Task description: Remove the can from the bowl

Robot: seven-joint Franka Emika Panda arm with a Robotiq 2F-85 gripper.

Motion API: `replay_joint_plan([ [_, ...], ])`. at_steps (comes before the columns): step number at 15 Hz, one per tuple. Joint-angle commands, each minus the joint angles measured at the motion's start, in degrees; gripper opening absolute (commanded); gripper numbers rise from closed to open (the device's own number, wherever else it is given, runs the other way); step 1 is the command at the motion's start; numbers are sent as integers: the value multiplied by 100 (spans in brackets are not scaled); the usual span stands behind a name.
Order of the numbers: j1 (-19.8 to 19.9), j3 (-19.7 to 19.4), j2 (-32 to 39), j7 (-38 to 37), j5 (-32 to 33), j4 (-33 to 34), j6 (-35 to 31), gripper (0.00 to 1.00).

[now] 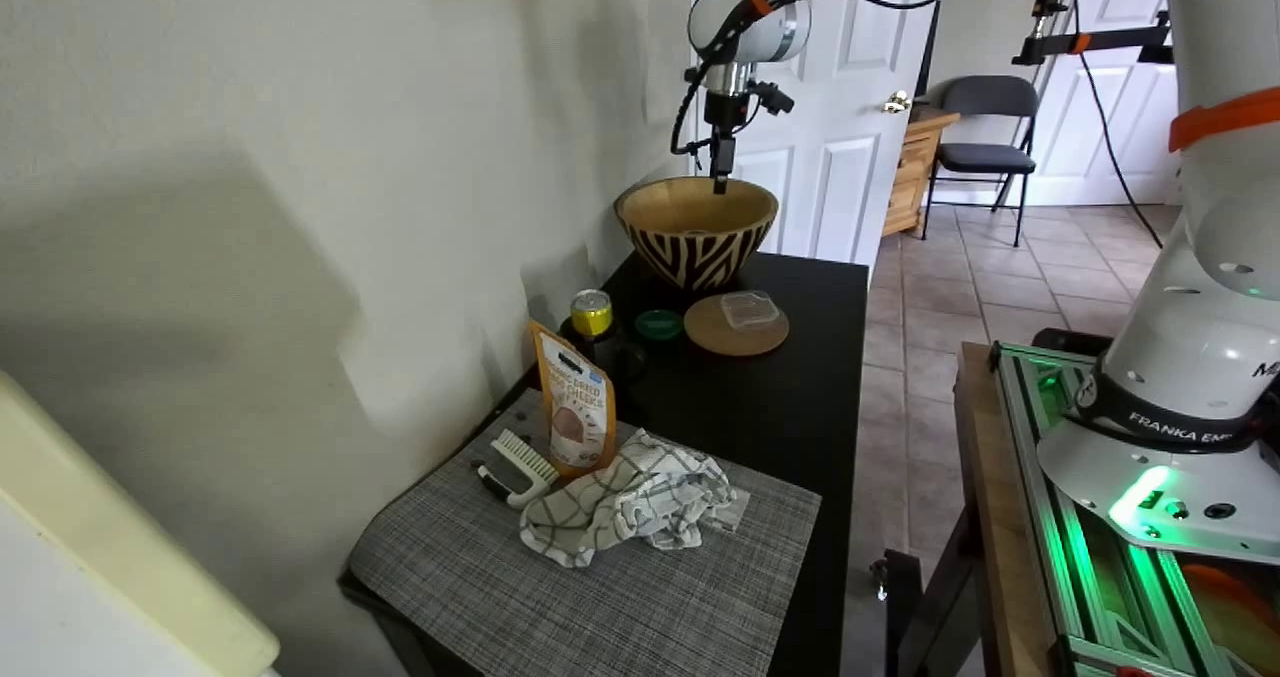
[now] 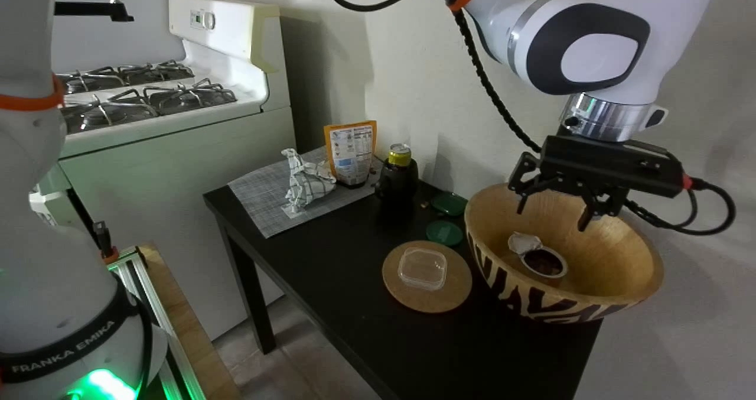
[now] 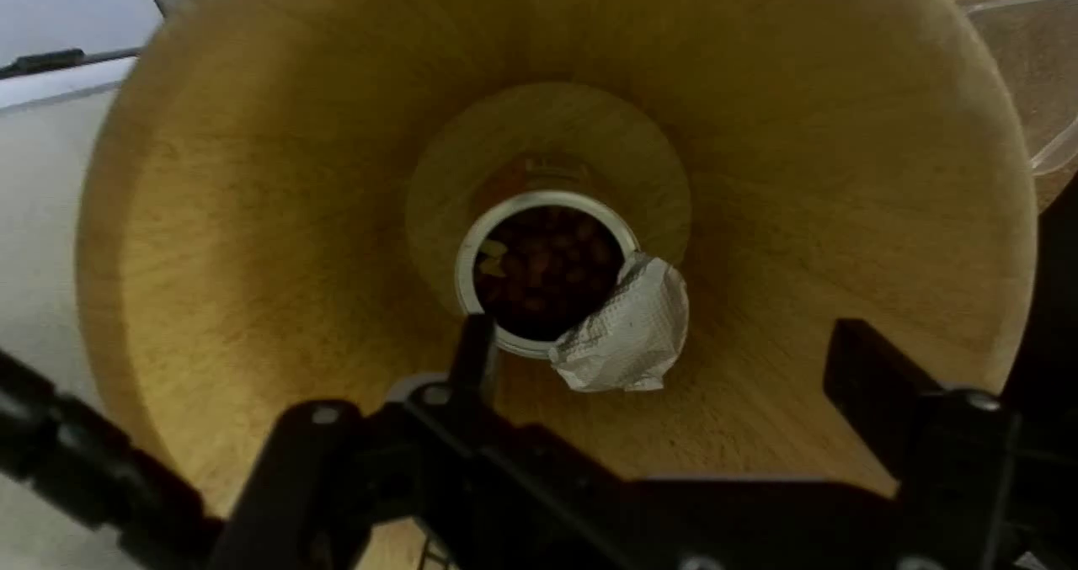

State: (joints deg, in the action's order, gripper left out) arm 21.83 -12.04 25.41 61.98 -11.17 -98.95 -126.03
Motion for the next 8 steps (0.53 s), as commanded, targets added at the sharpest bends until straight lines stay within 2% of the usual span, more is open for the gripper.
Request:
replay_joint_plan([
  [1, -114, 289, -178, -124, 153, -575, -568, 100],
  [5, -63, 416, -182, -330, 19, -889, -862, 100],
  [8, 171, 390, -133, -342, -142, -1014, -863, 100],
])
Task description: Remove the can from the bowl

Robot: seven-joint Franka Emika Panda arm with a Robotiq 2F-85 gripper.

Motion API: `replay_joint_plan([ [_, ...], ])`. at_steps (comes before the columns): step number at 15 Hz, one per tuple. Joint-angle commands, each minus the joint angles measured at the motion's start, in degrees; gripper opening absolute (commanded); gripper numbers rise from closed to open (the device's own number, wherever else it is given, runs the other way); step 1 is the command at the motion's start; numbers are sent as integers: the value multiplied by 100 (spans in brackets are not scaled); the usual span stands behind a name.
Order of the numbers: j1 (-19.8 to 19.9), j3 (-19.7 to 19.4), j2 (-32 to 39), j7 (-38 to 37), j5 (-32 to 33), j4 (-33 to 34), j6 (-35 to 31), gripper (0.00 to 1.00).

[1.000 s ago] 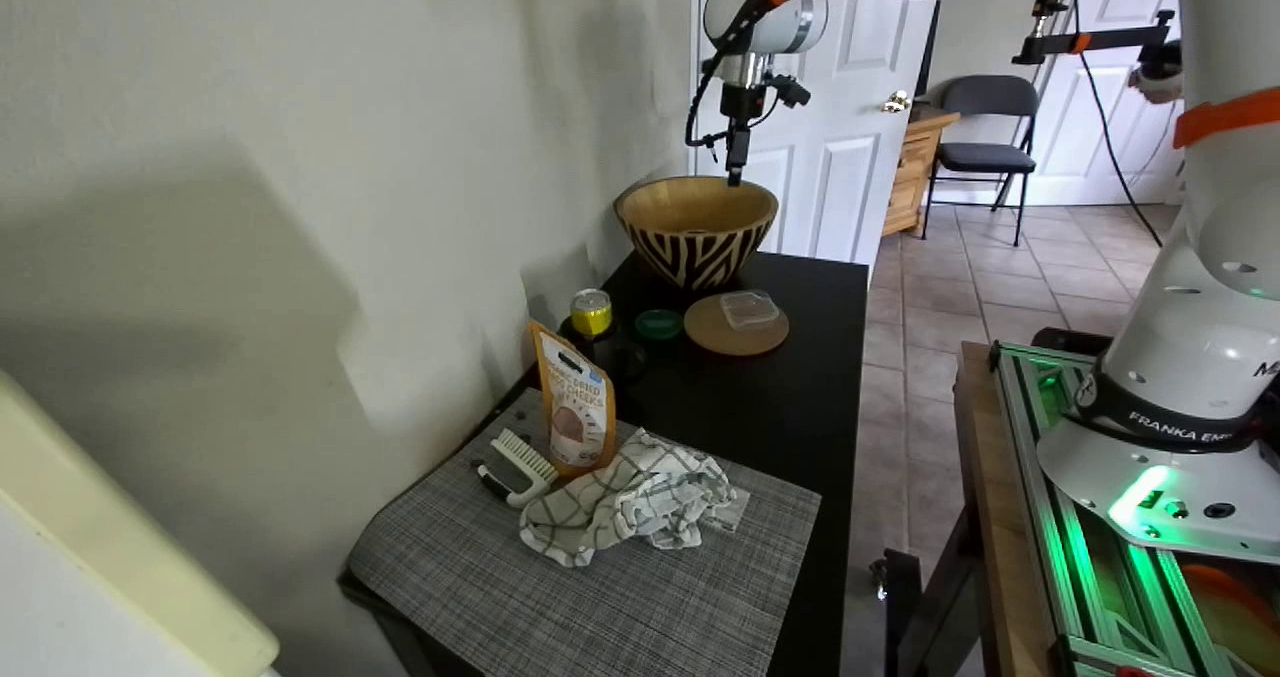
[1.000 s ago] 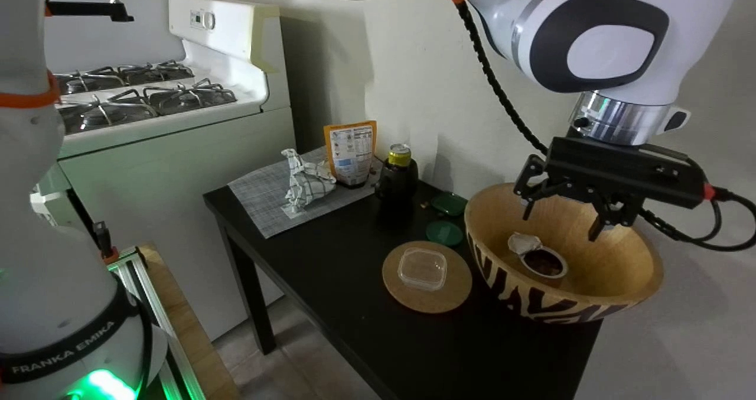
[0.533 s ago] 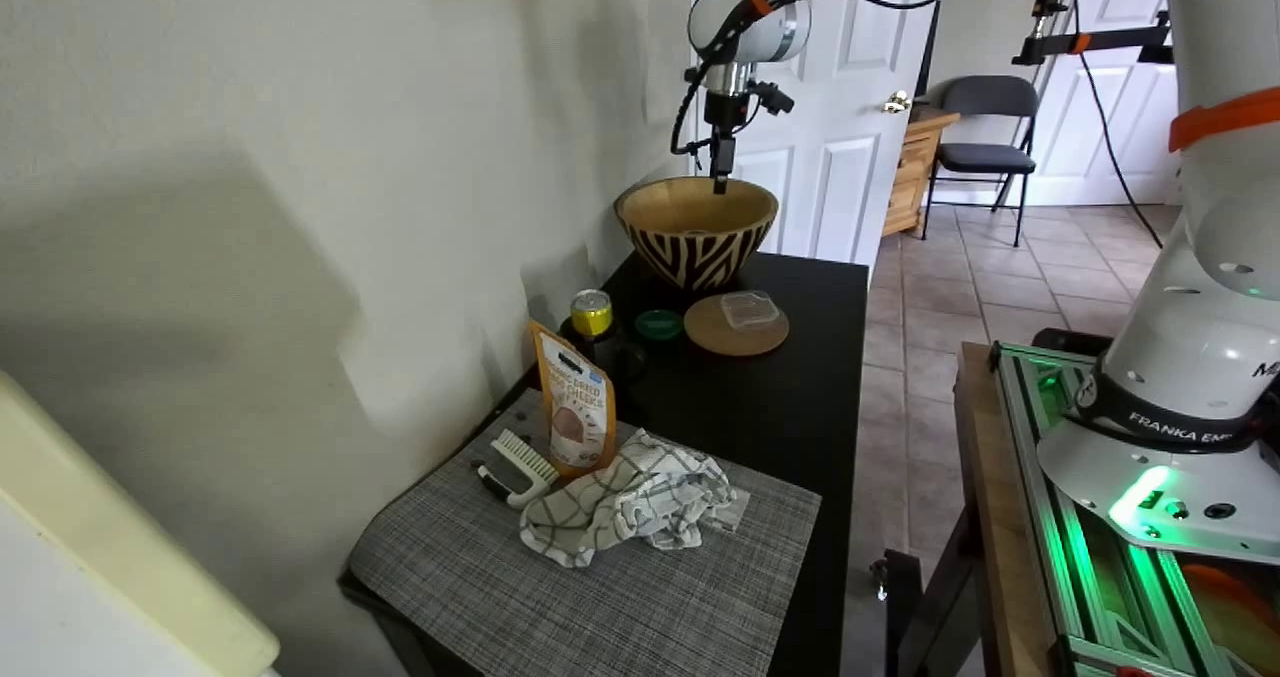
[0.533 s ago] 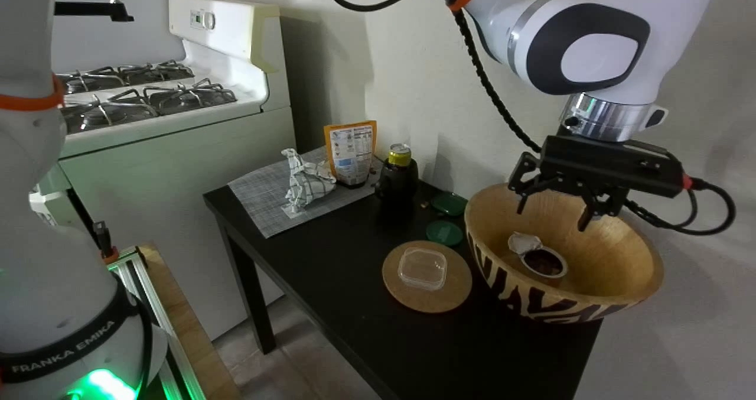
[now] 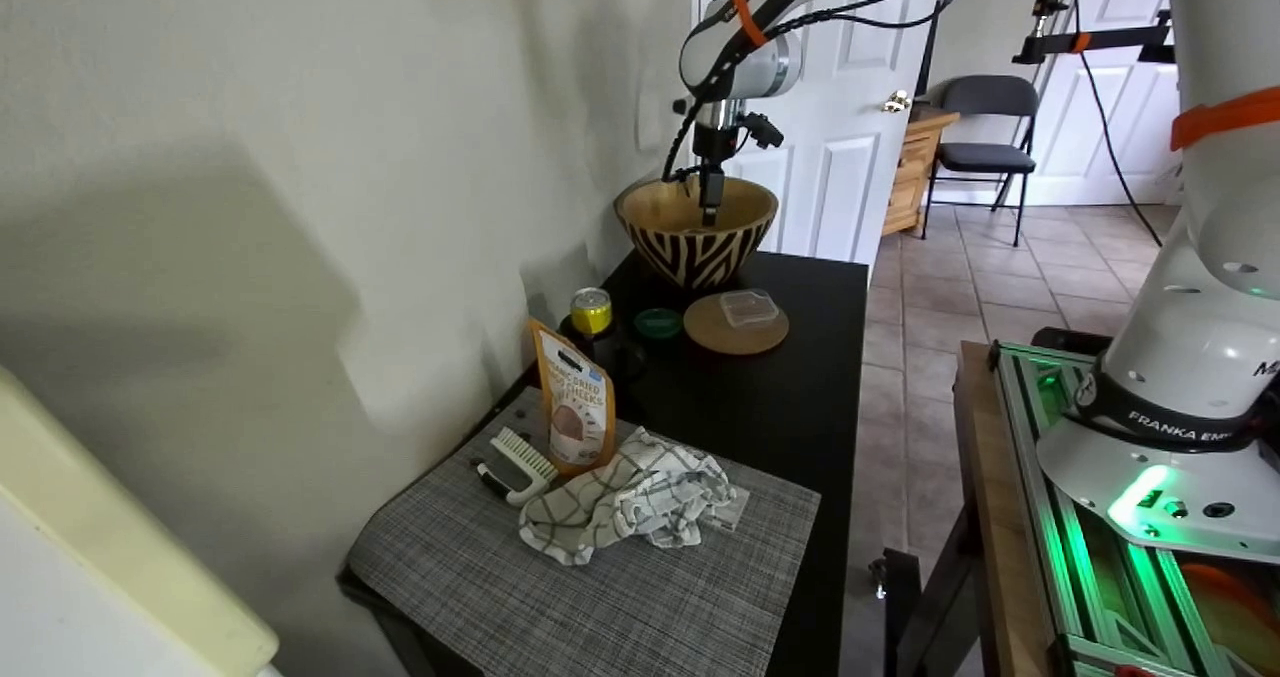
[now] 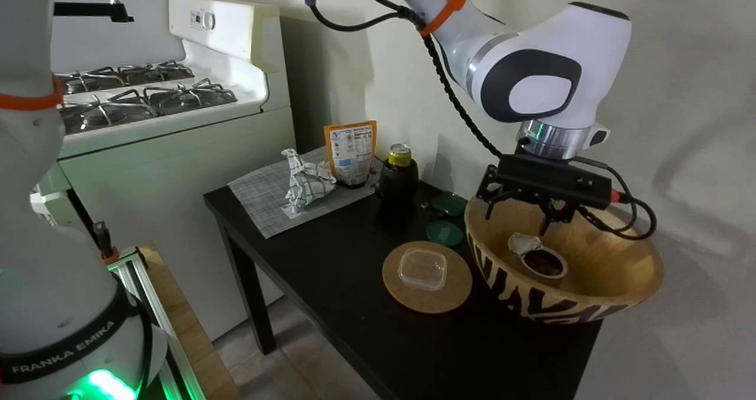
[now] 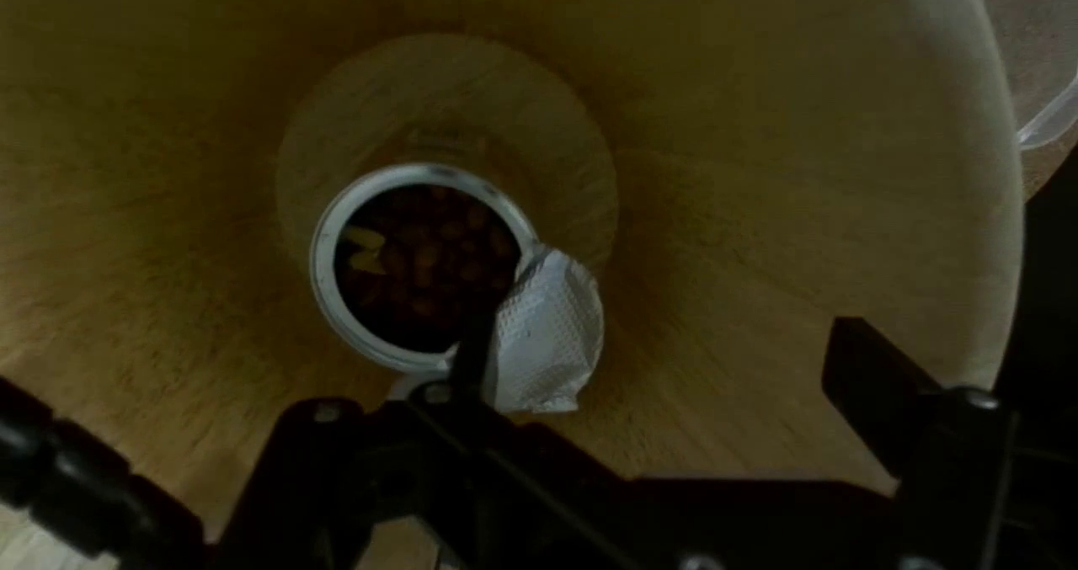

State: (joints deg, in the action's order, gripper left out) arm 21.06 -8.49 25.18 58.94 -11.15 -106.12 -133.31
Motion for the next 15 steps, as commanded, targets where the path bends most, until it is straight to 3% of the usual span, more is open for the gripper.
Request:
replay_joint_plan([
  [1, 317, 25, -102, -2, -167, -361, -191, 100],
  [4, 442, 52, -3, -29, -220, -401, -466, 97],
  [8, 472, 144, 84, 7, -210, -359, -996, 82],
  [10, 475, 200, 141, 47, -145, -313, -1131, 87],
  [15, 528, 318, 345, 215, -77, -223, -1099, 78],
])
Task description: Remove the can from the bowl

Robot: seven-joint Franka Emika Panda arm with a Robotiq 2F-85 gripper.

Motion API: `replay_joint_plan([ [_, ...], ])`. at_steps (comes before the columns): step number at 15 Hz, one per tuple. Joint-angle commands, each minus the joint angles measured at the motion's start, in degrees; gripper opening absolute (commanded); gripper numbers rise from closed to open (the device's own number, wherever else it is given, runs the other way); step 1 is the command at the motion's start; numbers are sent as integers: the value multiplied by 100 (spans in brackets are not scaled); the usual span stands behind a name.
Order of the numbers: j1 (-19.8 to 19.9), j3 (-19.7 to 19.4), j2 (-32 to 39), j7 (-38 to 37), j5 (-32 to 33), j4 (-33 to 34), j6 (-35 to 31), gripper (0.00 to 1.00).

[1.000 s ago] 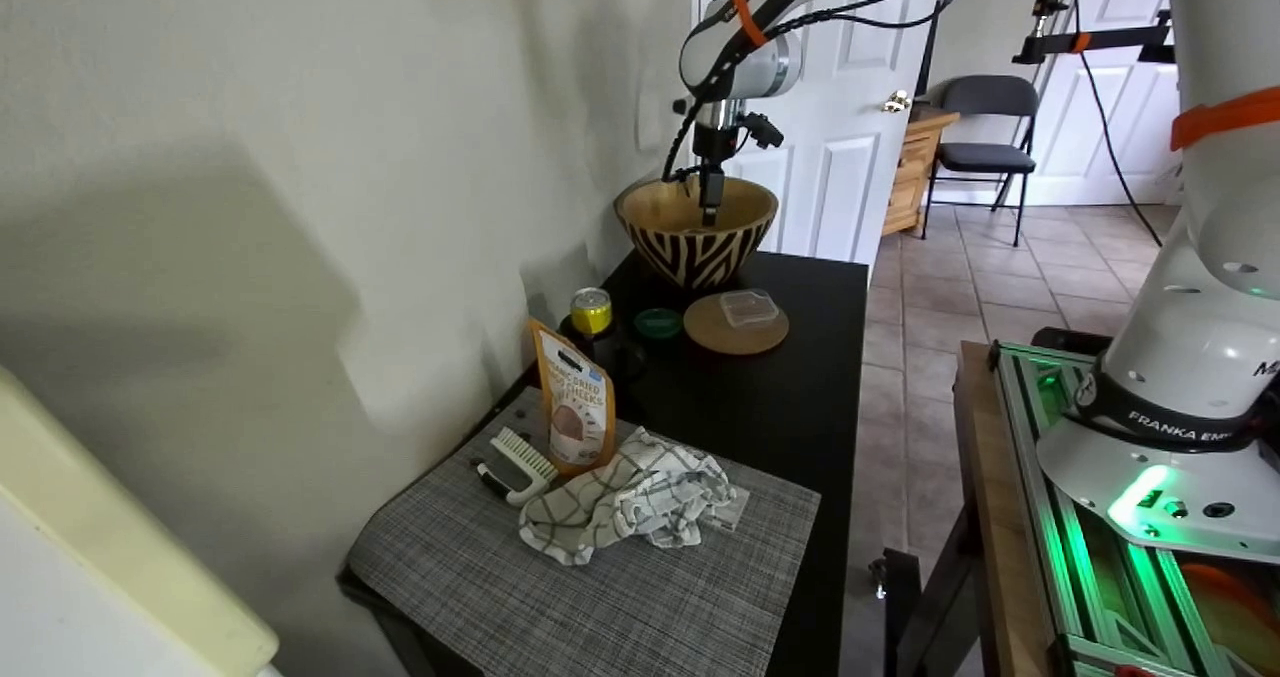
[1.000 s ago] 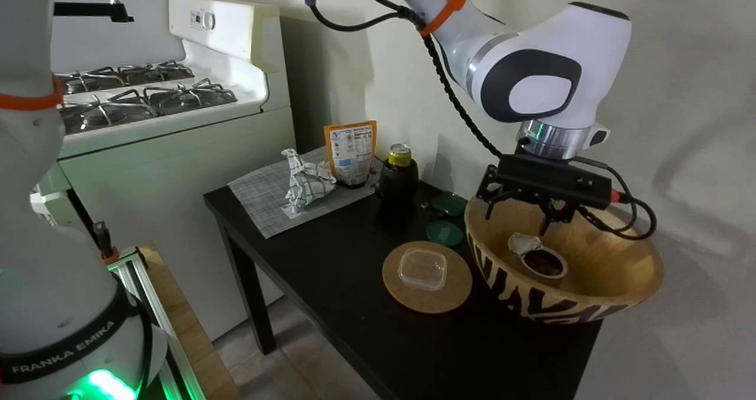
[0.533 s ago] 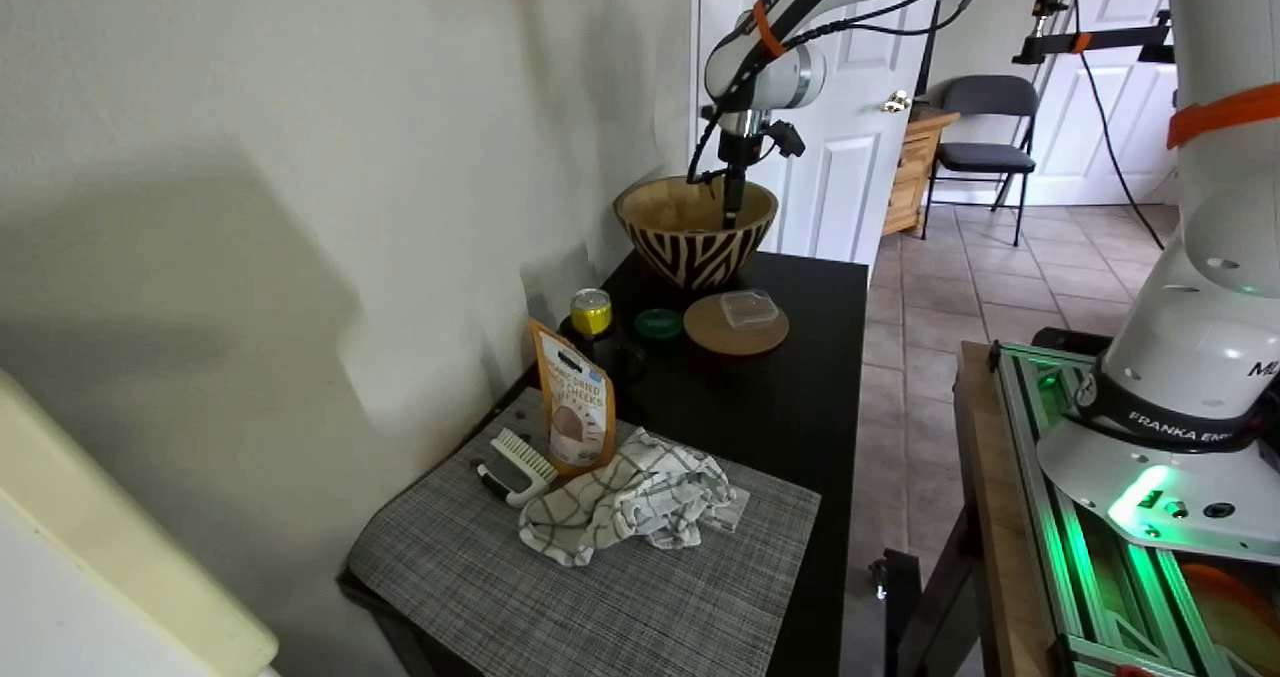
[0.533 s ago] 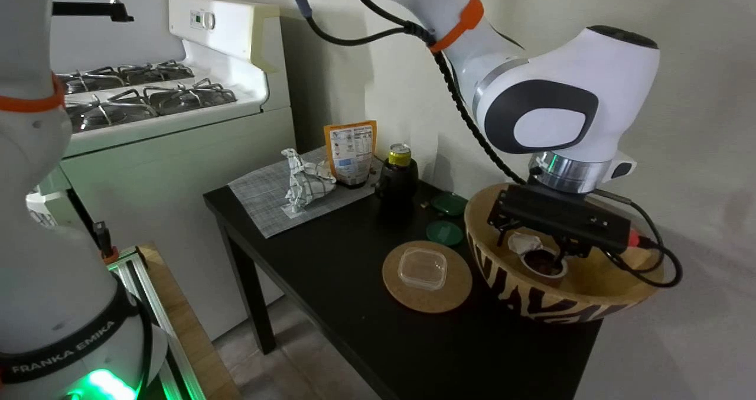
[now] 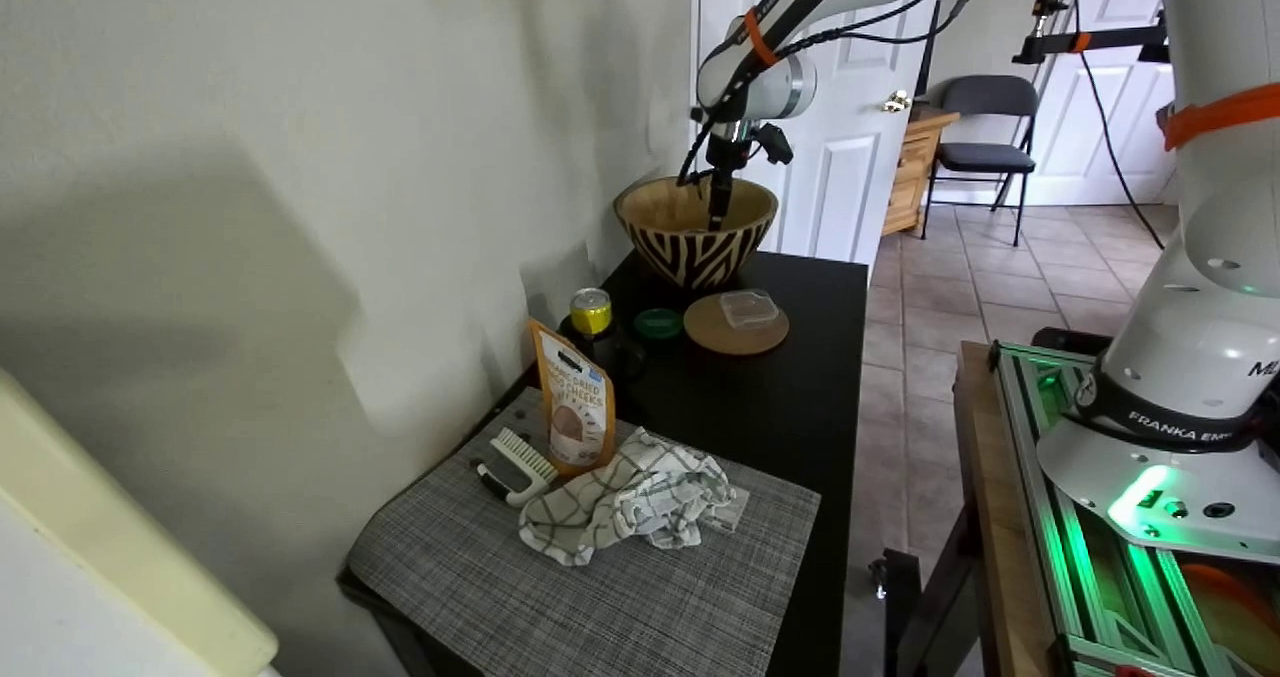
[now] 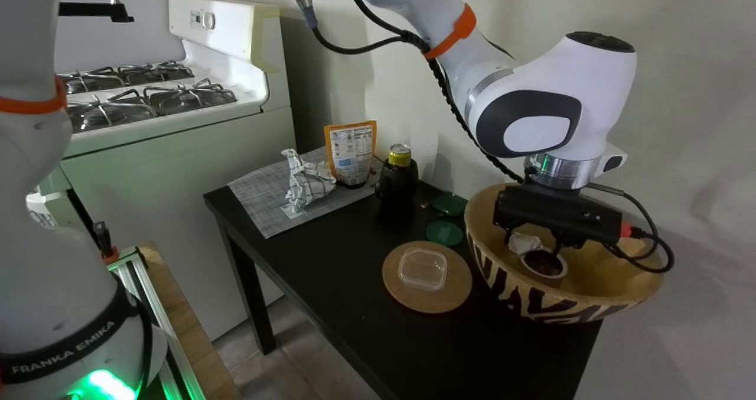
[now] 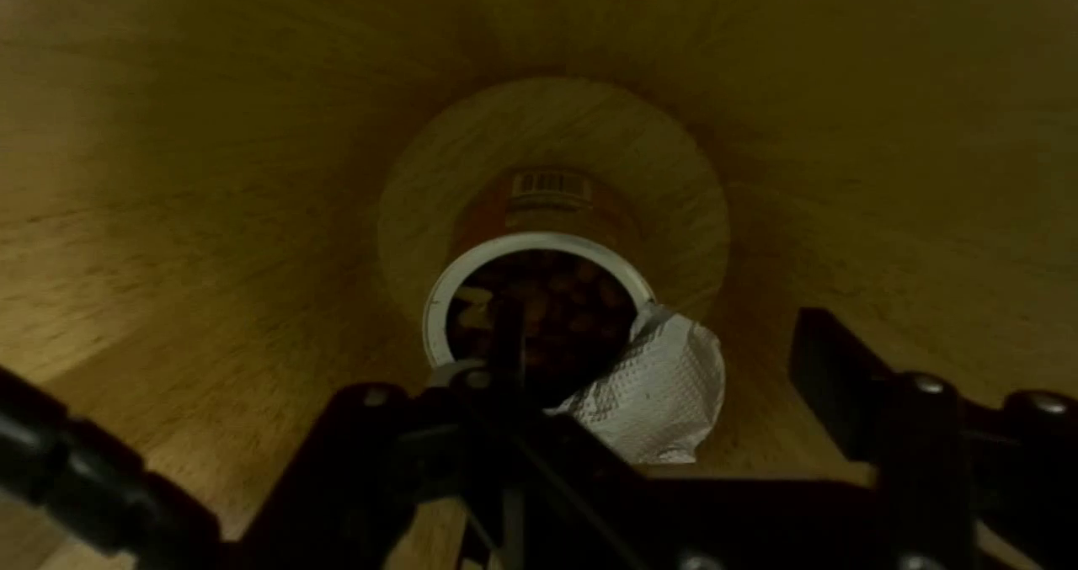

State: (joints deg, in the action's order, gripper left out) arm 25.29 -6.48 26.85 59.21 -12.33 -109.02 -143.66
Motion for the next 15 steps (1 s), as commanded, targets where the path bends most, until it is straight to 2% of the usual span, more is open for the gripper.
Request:
replay_joint_plan([
  [1, 116, 137, 221, 253, 42, 73, -84, 74],
  [4, 142, 188, 350, 398, 24, 135, -158, 64],
  [5, 142, 200, 390, 438, 33, 156, -188, 57],
  [10, 157, 227, 563, 539, 63, 286, -254, 57],
  [15, 173, 291, 724, 610, 58, 443, -274, 49],
])
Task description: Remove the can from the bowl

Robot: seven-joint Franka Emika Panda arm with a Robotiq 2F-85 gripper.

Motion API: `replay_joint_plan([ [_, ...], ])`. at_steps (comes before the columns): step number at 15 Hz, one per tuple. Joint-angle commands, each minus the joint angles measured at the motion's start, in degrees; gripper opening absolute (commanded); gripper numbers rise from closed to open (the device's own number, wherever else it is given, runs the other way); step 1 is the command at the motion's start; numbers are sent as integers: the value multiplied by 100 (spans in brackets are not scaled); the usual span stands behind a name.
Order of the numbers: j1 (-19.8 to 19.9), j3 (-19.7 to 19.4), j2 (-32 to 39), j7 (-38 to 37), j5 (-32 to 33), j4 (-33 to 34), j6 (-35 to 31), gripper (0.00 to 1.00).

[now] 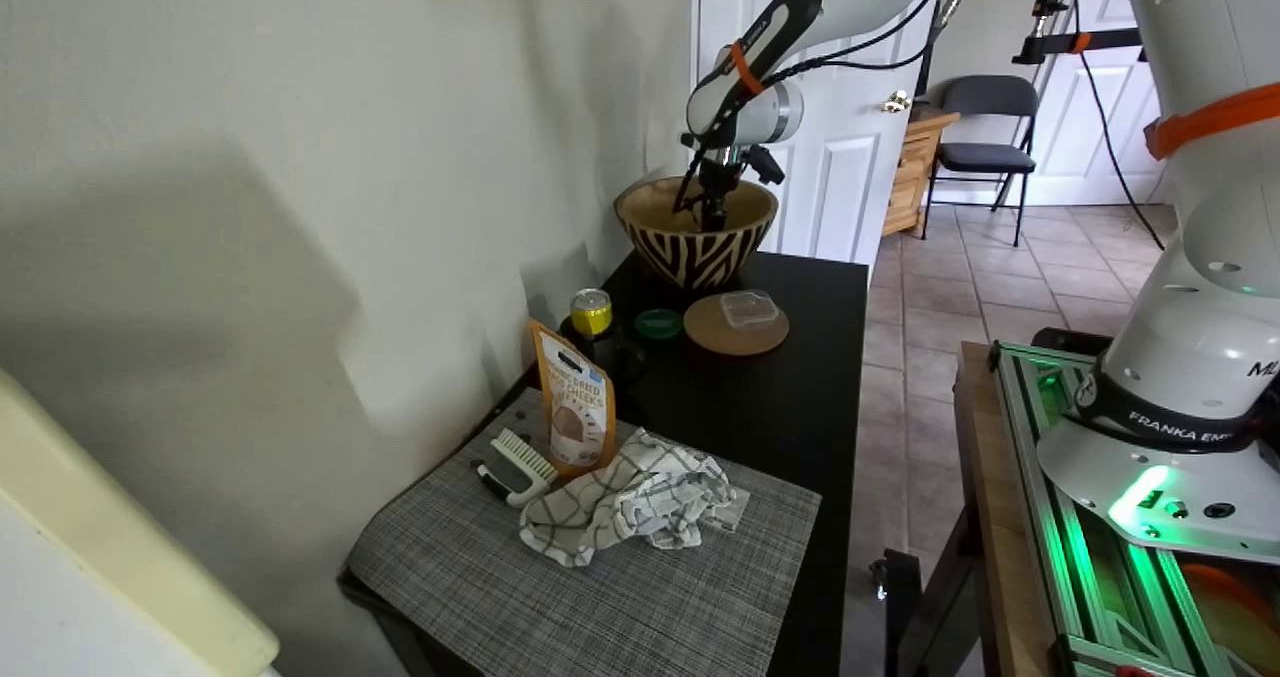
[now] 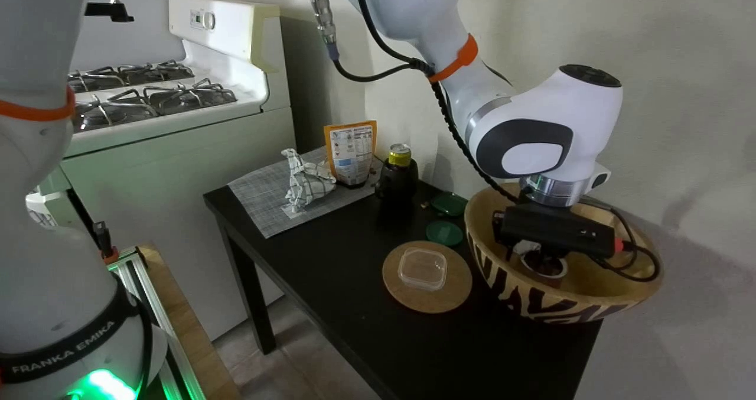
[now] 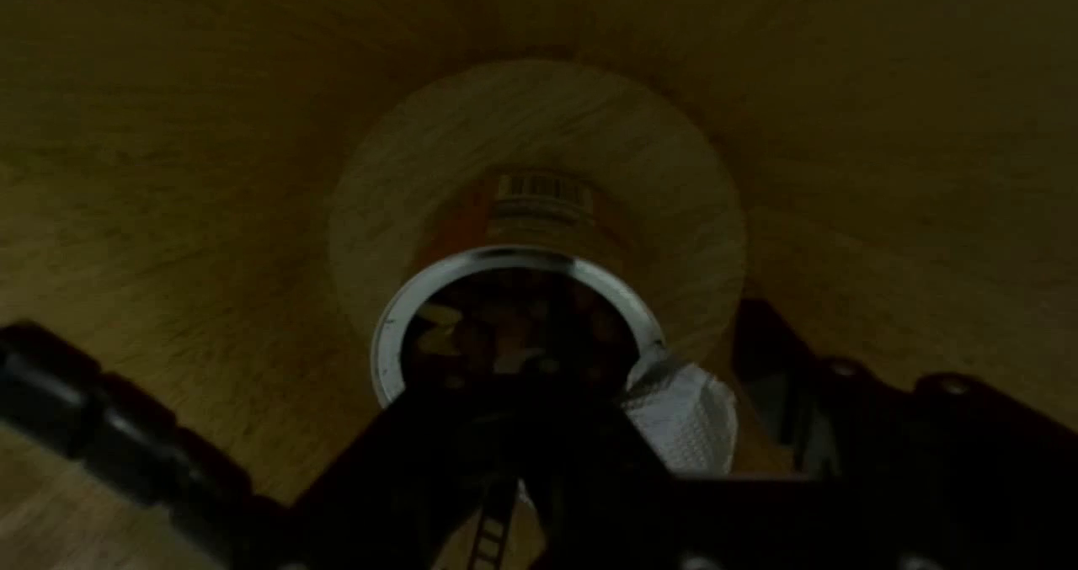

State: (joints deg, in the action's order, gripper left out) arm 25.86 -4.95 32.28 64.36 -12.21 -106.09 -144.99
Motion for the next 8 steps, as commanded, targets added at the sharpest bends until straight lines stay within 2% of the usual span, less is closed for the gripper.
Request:
replay_joint_plan([
  [1, 122, 156, 207, 100, 38, 185, -135, 47],
  [3, 120, 183, 239, 103, 45, 231, -130, 37],
  [4, 112, 188, 252, 96, 60, 244, -126, 19],
  [5, 106, 194, 258, 94, 67, 247, -125, 18],
  [8, 81, 174, 222, 69, 127, 221, -84, 0],
])
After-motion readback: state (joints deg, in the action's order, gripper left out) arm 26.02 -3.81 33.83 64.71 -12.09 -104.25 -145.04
